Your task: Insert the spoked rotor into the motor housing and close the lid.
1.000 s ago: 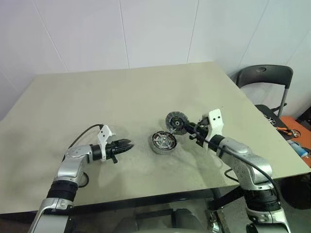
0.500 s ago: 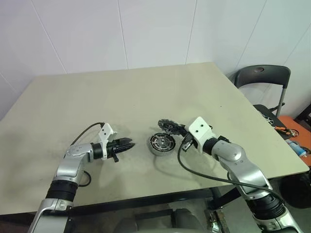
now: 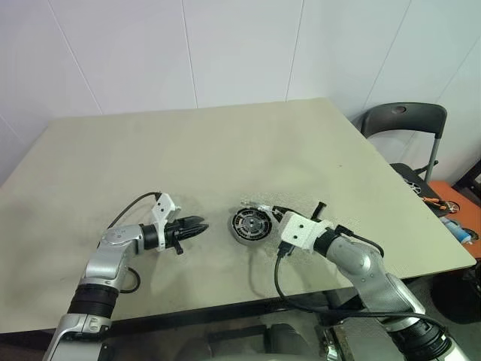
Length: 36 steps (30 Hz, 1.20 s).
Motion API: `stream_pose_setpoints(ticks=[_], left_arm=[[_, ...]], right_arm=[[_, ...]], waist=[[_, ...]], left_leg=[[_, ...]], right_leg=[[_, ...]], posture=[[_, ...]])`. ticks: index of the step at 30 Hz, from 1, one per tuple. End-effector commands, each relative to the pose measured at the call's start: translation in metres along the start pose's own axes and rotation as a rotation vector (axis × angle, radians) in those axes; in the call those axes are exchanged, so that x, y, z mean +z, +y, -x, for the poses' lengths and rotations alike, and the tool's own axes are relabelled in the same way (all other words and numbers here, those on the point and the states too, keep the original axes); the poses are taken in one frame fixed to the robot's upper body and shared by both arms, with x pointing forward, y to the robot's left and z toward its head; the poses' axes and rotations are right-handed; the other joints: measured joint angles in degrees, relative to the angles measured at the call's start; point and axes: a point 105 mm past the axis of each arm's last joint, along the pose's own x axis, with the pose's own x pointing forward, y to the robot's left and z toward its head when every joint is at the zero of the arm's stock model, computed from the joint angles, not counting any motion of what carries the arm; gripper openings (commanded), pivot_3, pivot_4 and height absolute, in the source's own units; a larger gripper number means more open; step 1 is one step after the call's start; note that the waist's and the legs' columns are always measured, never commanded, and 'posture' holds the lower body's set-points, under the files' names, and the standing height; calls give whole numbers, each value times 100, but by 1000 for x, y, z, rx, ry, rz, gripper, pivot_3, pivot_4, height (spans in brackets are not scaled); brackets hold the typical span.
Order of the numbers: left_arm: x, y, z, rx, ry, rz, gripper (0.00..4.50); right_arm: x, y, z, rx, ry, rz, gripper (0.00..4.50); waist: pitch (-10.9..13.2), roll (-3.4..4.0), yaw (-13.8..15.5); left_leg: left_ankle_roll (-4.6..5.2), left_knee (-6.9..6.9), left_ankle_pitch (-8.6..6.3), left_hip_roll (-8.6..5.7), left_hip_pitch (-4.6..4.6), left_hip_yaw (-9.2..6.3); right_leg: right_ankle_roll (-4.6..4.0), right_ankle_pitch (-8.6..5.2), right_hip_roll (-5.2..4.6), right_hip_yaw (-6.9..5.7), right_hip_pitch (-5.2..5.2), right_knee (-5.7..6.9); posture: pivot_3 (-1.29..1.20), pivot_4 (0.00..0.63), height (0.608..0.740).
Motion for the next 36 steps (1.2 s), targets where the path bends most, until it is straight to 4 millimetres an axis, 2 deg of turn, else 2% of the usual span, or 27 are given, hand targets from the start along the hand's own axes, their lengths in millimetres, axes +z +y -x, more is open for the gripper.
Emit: stream_pose_setpoints(ticks=[1, 6, 11, 16, 18, 19, 21, 29, 34, 36], left_arm=[[12, 2, 4, 4, -34, -33, 1309], [12, 2, 5, 8, -33, -31, 1309], [9, 3, 5, 12, -30, -24, 1309], [6, 3, 6, 16, -27, -17, 1309], [5, 3, 6, 17, -26, -16, 1309], [5, 3, 6, 17, -25, -16, 1309], [5, 3, 5, 19, -25, -17, 1309], [5, 3, 4, 18, -30, -22, 1309], [10, 3, 2, 14, -36, -23, 1309], [11, 3, 1, 14, -36, -24, 1309]], right_arm=[[12, 26, -4, 84, -77, 116, 87], [17, 38, -5, 130, -129, 308, 87], [4, 51, -6, 159, -117, 351, 87], [-9, 59, -3, 185, -106, 356, 1745], [-21, 73, -1, 272, -56, 349, 2371], [-20, 82, 4, 317, -72, 323, 2695], [-16, 86, 8, 328, -99, 314, 2695], [-24, 70, 9, 260, -112, 329, 2695], [-34, 42, -3, 194, -65, 319, 2695], [-34, 28, -5, 156, -42, 261, 2695]], waist=[[0, 0, 1], [-2, -4, 18], [-8, -13, 10], [-15, -33, -4], [-19, -47, -11], [-24, -53, -11], [-38, -73, -8], [-43, -81, 12], [-42, -81, 9], [-41, -83, 16]], left_leg=[[0, -1, 0, 0, 0, 0], [0, 0, 0, 0, -5, 0], [0, -1, 0, -1, 0, 0], [1, -1, 0, -1, 56, 2], [1, -2, -1, -1, 69, 6], [1, -4, -1, 0, 83, 6], [1, -3, -2, 0, 93, 5], [1, -9, -3, 0, 88, 5], [1, -1, -2, -1, 87, 5], [1, 2, -2, -1, 89, 5]], right_leg=[[0, 0, 0, 0, -1, 0], [-1, 1, -2, 0, -1, -4], [-3, 1, -2, 0, 2, -2], [-3, -1, -3, 3, 25, -1], [-2, -2, -2, 7, 54, -1], [-3, -4, -2, 6, 73, -1], [-2, -5, -2, 6, 86, -3], [-1, -6, -4, 6, 83, -9], [-1, -6, -4, 6, 86, -8], [-1, -6, -4, 6, 90, -8]], posture=[[0, 0, 740], [0, 0, 740], [0, 0, 740], [0, 0, 740], [0, 0, 740], [0, 0, 740], [0, 0, 740], [0, 0, 740], [0, 0, 740], [0, 0, 740]])
